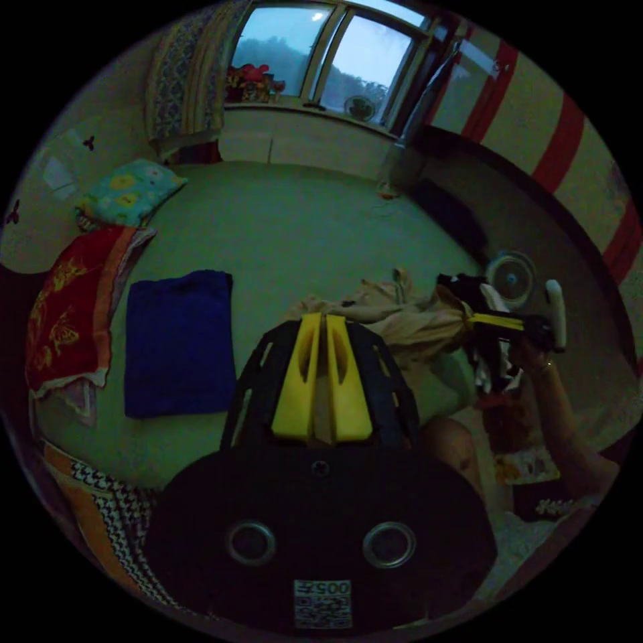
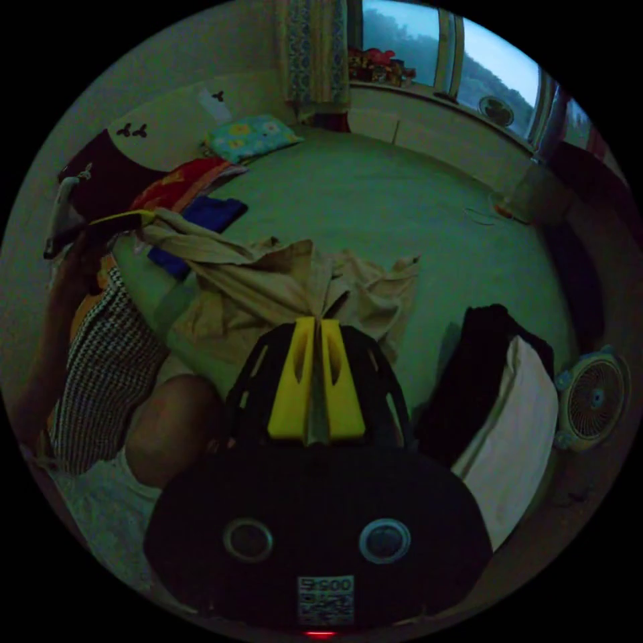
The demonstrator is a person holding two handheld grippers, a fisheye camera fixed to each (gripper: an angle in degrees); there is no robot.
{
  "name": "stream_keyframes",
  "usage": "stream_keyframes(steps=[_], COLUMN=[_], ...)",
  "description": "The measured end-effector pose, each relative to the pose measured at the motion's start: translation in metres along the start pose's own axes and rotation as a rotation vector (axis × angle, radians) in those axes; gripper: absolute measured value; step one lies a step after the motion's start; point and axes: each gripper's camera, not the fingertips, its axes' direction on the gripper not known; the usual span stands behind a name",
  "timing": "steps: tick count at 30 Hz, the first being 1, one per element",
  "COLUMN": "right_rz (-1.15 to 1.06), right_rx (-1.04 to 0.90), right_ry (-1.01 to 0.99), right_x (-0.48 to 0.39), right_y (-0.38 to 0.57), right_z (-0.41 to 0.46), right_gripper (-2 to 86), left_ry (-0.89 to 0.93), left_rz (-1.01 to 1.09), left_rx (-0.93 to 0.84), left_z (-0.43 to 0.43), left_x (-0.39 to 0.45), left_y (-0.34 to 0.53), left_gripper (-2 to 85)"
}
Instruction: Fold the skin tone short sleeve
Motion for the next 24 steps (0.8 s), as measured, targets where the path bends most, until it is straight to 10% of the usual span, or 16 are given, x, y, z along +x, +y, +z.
stream_keyframes(steps=[18, 24], right_rz=[-0.184, -0.232], right_rx=[-0.323, -0.350], right_ry=[-0.092, -0.012], right_x=[-0.099, -0.097], right_y=[0.181, 0.172], right_z=[-0.021, -0.033], right_gripper=[-1.2, 3.3], left_ry=[0.251, 0.031], left_rz=[0.089, 0.047], left_rx=[-0.306, -0.282], left_z=[-0.059, -0.072], left_x=[0.081, 0.060], left_y=[0.202, 0.200], left_gripper=[2.8, 8.8])
